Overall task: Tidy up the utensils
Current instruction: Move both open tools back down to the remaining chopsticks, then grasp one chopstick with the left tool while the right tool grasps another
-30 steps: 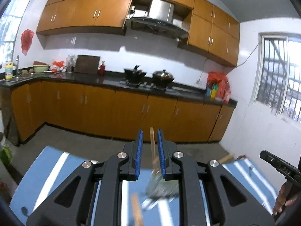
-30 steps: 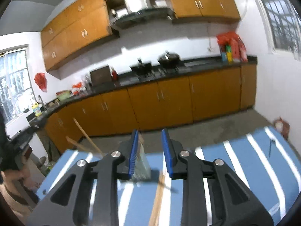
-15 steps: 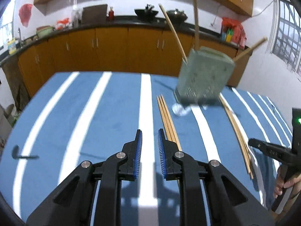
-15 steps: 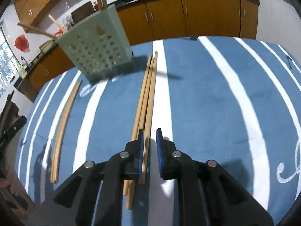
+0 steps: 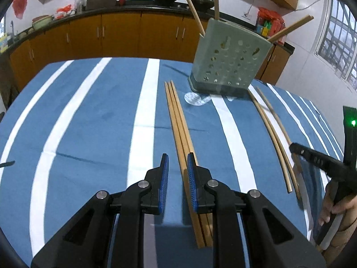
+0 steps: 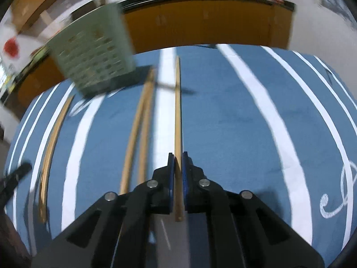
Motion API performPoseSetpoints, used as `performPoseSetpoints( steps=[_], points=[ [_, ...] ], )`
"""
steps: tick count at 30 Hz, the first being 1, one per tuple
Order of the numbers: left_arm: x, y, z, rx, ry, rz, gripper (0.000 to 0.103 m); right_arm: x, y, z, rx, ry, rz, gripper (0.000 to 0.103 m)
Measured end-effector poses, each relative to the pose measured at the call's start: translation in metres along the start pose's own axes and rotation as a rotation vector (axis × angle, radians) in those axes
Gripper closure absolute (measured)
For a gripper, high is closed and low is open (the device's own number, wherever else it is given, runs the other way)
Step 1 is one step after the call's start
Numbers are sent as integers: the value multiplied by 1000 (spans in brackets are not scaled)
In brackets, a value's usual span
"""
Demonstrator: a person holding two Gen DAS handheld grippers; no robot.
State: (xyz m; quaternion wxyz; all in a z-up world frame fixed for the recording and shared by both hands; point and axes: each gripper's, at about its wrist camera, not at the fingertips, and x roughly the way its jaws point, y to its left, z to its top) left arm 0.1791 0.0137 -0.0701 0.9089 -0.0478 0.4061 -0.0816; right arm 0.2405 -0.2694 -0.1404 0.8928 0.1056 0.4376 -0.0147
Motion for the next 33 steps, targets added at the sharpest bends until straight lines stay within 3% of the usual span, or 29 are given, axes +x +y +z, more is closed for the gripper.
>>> performPoseSetpoints(
  steps=[4, 10, 20, 23, 33],
  points=[
    [6, -7, -3, 21, 14, -1, 85, -1, 0, -4, -37, -8, -10, 95],
    [15, -13, -7, 57, 31, 56, 90, -1, 0, -4, -48, -11, -7, 95],
    [19, -11, -7, 53, 45, 89, 91, -2, 6, -7, -88, -20, -5, 91],
    [21, -9, -6, 54, 47, 100, 95, -2, 11, -9, -125, -25, -18, 94],
    [24, 46, 11, -72, 34, 134, 95, 0, -8, -3, -81, -51, -32, 95]
  ],
)
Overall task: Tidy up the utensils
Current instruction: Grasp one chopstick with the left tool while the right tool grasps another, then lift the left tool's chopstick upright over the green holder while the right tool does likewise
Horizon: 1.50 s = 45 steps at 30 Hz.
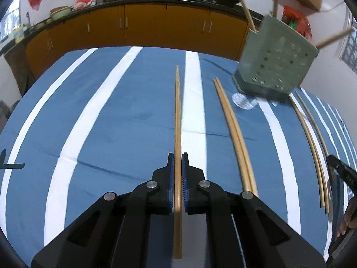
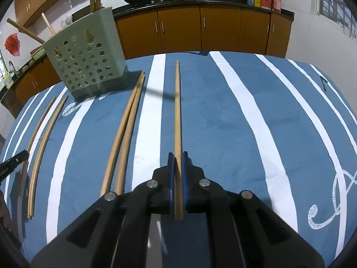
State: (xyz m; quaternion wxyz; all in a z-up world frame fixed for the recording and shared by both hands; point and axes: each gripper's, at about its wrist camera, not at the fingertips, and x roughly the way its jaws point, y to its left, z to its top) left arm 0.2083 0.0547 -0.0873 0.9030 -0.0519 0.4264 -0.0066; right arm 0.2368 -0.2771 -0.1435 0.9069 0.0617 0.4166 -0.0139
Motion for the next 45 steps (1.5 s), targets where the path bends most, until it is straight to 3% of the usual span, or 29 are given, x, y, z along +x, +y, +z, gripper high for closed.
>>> performPoseSetpoints(
  steps=[16, 20, 29, 35, 40, 45],
  points=[
    [1, 2, 0, -5, -4, -15, 95, 0, 2, 1, -2, 3, -4, 95],
    [-4, -3, -5, 59, 1, 14, 95, -3, 5, -2, -24, 15, -12, 95],
    [-6, -2, -5, 72, 8, 11, 96, -14, -1, 1, 5, -20, 12, 95],
    [-52, 8, 22, 47, -127, -17, 96, -69, -5, 26, 3, -205, 31, 95],
    [-95, 12, 53, 31, -259, -41, 96, -100, -10, 49, 9, -305, 32, 95],
    [-114, 15, 76, 22, -321, -46, 96, -122, -16, 65, 32, -370, 47, 95]
  ],
)
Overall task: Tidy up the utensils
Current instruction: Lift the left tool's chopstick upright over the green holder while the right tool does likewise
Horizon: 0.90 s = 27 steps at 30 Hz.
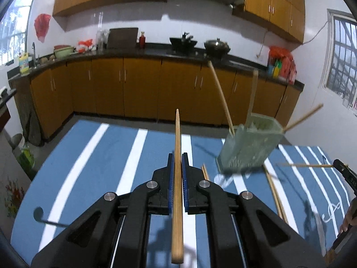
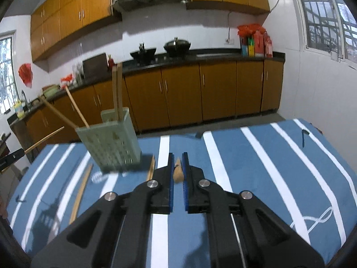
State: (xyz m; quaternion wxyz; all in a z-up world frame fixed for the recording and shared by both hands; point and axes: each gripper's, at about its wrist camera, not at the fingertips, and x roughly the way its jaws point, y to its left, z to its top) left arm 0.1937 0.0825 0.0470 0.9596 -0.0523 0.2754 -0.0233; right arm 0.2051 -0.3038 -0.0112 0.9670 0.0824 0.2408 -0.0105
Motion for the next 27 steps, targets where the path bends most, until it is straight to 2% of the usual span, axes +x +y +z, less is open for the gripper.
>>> performPoseSetpoints(
  steps=[4, 8, 21, 27],
  points=[
    [-1, -1, 13, 14, -13, -7, 96, -12, -5, 18, 29, -41, 25, 95],
    [3, -7, 12, 53, 21, -22, 96, -19, -3, 27, 23, -58, 40, 95],
    [9, -7, 3, 80, 56, -13, 96, -21, 5, 28, 4, -55, 56, 95],
    [17, -8, -12, 101, 109, -5, 96, -21, 7, 29, 3, -52, 57, 95]
  ],
)
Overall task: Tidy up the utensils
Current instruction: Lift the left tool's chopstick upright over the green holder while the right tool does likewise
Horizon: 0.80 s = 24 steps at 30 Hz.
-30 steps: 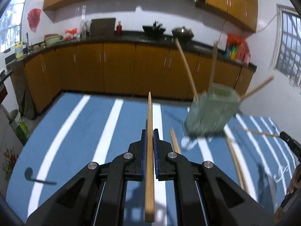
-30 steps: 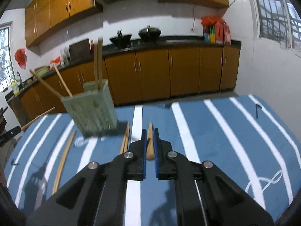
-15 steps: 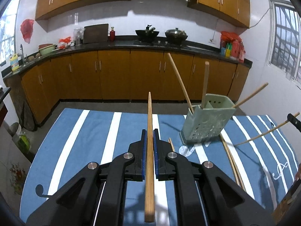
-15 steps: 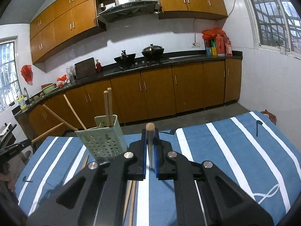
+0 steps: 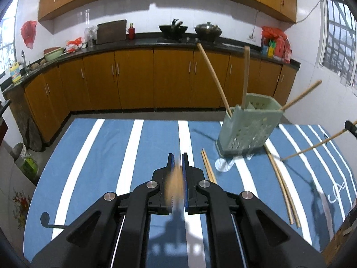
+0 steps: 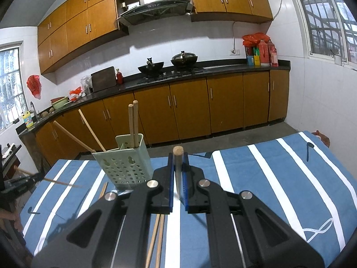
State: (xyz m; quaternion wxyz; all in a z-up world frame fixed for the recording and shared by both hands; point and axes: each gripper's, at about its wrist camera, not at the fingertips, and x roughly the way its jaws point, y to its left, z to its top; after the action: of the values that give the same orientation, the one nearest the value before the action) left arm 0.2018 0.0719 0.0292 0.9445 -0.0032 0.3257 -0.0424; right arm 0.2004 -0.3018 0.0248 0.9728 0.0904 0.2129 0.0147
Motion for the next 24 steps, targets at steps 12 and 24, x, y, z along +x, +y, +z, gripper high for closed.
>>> performPoseSetpoints(
  steps=[12, 24],
  points=[
    [-44, -5, 33, -15, -92, -104, 96, -40, 6, 42, 44, -87, 180, 95],
    [-91, -40, 89, -5, -180, -293, 96, -54, 36, 100, 62, -190, 270, 95]
  ],
)
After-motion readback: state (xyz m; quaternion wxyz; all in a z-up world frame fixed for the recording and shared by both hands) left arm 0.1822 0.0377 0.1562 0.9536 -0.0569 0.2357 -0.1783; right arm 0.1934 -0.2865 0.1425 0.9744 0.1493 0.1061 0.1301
